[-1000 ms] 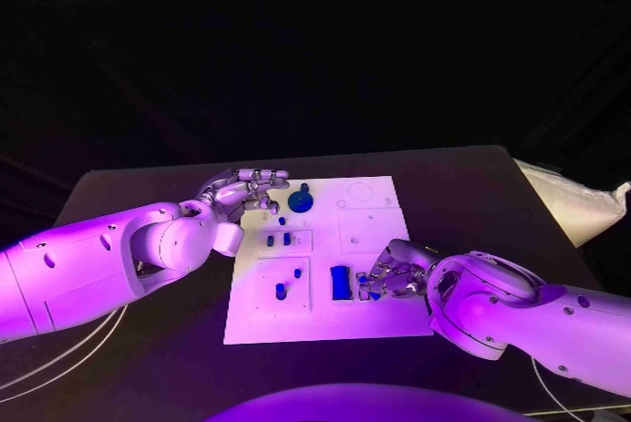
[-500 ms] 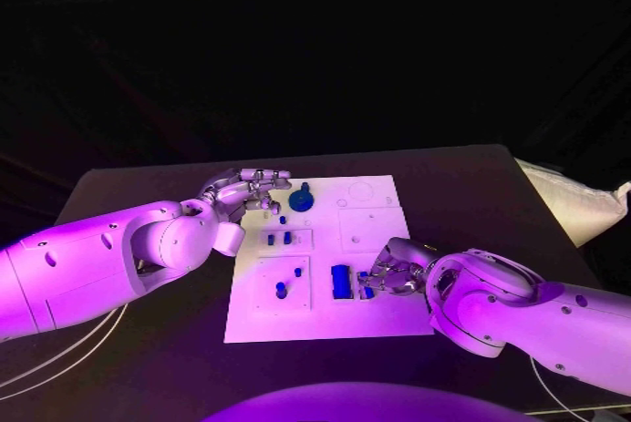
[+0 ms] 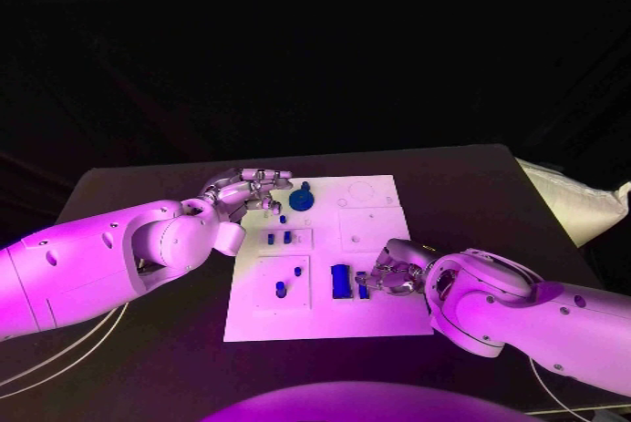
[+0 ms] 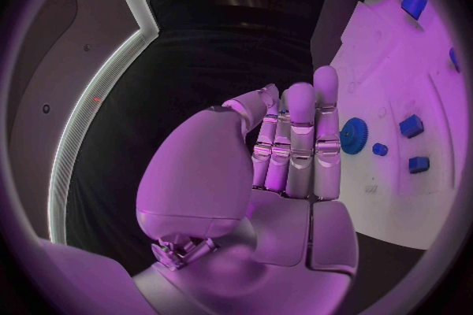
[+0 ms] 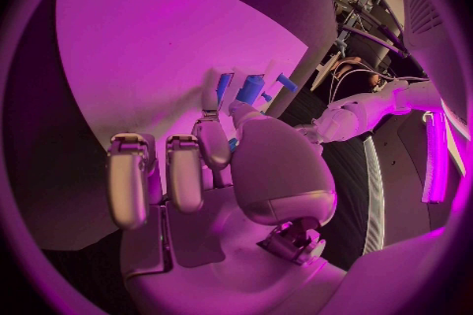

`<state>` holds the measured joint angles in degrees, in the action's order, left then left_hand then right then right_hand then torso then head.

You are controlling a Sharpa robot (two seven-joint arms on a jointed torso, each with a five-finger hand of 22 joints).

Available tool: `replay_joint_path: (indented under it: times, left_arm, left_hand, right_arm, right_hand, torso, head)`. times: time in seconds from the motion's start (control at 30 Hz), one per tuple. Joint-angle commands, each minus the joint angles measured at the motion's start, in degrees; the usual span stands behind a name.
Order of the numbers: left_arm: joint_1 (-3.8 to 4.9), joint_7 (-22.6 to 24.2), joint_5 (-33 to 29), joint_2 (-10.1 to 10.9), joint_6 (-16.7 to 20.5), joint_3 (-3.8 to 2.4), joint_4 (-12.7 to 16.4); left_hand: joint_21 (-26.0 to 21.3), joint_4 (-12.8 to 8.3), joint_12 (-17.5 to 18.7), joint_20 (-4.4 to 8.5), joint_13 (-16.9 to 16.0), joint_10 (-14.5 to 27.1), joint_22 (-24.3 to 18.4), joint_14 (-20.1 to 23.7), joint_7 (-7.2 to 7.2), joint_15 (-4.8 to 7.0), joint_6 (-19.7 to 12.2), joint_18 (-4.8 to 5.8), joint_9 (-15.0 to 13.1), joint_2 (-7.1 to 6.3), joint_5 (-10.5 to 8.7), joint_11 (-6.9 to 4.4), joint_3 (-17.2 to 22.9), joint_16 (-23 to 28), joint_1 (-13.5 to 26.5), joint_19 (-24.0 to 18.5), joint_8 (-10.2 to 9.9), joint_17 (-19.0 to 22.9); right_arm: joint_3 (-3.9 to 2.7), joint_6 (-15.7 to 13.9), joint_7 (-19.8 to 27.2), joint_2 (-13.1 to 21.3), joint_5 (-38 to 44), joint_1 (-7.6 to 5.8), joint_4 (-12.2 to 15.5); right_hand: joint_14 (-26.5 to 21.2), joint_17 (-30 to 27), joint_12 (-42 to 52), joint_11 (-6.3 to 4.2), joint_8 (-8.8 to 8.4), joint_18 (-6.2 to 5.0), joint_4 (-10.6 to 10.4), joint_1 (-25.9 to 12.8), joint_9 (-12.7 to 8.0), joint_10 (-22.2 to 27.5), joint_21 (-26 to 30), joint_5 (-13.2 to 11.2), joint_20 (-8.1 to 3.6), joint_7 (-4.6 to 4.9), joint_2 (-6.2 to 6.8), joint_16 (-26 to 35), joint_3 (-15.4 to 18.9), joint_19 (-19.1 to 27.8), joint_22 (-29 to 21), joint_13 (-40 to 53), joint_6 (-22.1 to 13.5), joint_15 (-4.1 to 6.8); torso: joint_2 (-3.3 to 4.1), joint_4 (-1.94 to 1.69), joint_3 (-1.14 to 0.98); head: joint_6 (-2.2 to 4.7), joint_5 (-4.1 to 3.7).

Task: Assemble the parts on the task board

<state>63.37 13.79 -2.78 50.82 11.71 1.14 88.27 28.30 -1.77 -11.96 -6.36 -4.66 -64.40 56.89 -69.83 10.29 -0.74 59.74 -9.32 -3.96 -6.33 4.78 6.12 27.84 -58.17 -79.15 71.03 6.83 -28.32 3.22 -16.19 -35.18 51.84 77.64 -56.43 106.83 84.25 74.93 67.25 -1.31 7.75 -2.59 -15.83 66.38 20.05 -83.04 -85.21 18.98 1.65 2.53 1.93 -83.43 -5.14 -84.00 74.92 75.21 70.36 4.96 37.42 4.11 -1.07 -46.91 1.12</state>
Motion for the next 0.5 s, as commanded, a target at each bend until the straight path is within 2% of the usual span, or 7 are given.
replay_joint_path:
  times: [0.03,0.07,0.1,0.17,0.3,0.5]
  left_arm:
    - [0.02,0.0,0.5,-0.1,-1.3,-0.04,0.1]
    - [0.02,0.0,0.5,-0.1,-1.4,-0.04,0.1]
    - [0.02,-0.1,0.5,-0.1,-1.4,-0.04,0.1]
    - [0.02,-0.1,0.5,-0.1,-1.4,-0.04,0.1]
    - [0.02,-0.1,0.5,-0.1,-1.4,-0.04,0.1]
    - [0.02,-0.1,0.5,0.0,-1.4,-0.04,0.1]
  left_hand:
    - [-0.3,-0.3,-0.1,-0.06,0.1,0.4,0.0,0.3,0.03,-0.12,-0.3,-1.09,0.0,0.2,0.26,-0.15,0.0,-0.2,0.1,-0.1,0.4,0.0]
    - [-0.3,-0.3,-0.1,-0.06,0.1,0.4,0.0,0.3,0.03,-0.12,-0.3,-1.09,0.0,0.2,0.26,-0.15,0.0,-0.2,0.1,-0.1,0.4,0.0]
    - [-0.3,-0.3,-0.1,-0.06,0.1,0.4,0.0,0.3,0.03,-0.12,-0.3,-1.09,0.0,0.2,0.26,-0.15,0.0,-0.2,0.1,-0.1,0.4,0.0]
    - [-0.3,-0.3,-0.1,-0.06,0.1,0.4,0.0,0.3,0.03,-0.12,-0.3,-1.09,0.0,0.2,0.26,-0.15,0.0,-0.2,0.1,-0.1,0.4,0.0]
    - [-0.3,-0.3,-0.1,-0.06,0.1,0.4,0.0,0.3,0.03,-0.12,-0.3,-1.09,0.0,0.2,0.26,-0.15,0.0,-0.2,0.1,-0.1,0.4,0.0]
    - [-0.3,-0.3,-0.1,-0.06,0.1,0.4,0.0,0.3,0.03,-0.12,-0.3,-1.09,0.0,0.2,0.26,-0.15,0.0,-0.2,0.1,-0.1,0.4,0.0]
  right_arm:
    - [0.04,1.4,0.3,-0.2,0.6,0.08,0.2]
    - [0.04,1.4,0.3,-0.2,0.6,0.08,0.2]
    - [0.04,1.4,0.4,-0.1,0.6,0.08,0.2]
    - [0.04,1.3,0.4,0.0,0.6,0.08,0.3]
    - [0.04,1.2,0.4,0.3,1.1,0.08,0.4]
    - [0.04,1.3,0.4,0.8,1.6,0.09,0.6]
  right_hand:
    - [4.1,6.6,-0.5,-0.36,0.4,0.88,-0.6,-1.3,0.2,-0.9,-0.3,-1.0,-0.37,-0.01,0.6,-0.2,1.6,-2.2,8.8,0.9,-0.4,0.21]
    - [4.1,6.6,-0.5,-0.38,0.44,0.88,-0.7,-1.6,0.2,-0.9,-0.3,-1.8,-0.37,-0.03,0.7,-0.2,2.1,-2.2,8.8,0.9,-0.4,0.21]
    - [4.1,6.6,-0.5,-0.4,0.55,0.89,-0.7,-2.4,0.2,-0.9,-0.3,-3.9,-0.38,-0.06,0.85,-0.2,3.3,-2.2,8.8,1.0,-0.4,0.23]
    - [4.1,6.6,-0.5,-0.4,0.68,0.89,-0.7,-3.6,0.3,-0.9,-0.3,-5.4,-0.38,-0.07,0.89,-0.2,4.8,-2.2,8.8,1.1,-0.5,0.24]
    - [4.1,6.6,-0.5,-0.4,0.76,0.88,-0.6,-3.6,0.4,-0.9,-0.3,-5.9,-0.39,-0.09,0.83,-0.2,5.5,-2.2,8.8,1.1,-0.5,0.25]
    - [4.1,6.6,-0.6,-0.45,1.04,0.87,1.5,0.7,0.6,-0.8,-0.3,-6.9,-0.45,-0.11,0.08,-0.2,6.0,-2.1,8.8,1.3,-0.8,0.31]
  torso:
    - [0.0,0.04,-0.02]
    - [0.0,0.04,-0.02]
    - [0.0,0.04,-0.02]
    - [0.0,0.03,-0.03]
    - [0.0,0.04,-0.05]
    - [0.03,0.02,-0.05]
  head:
    - [-0.04,0.01]
    - [-0.04,0.01]
    - [-0.04,0.01]
    - [-0.05,0.03]
    - [-0.04,0.03]
    - [-0.08,0.04]
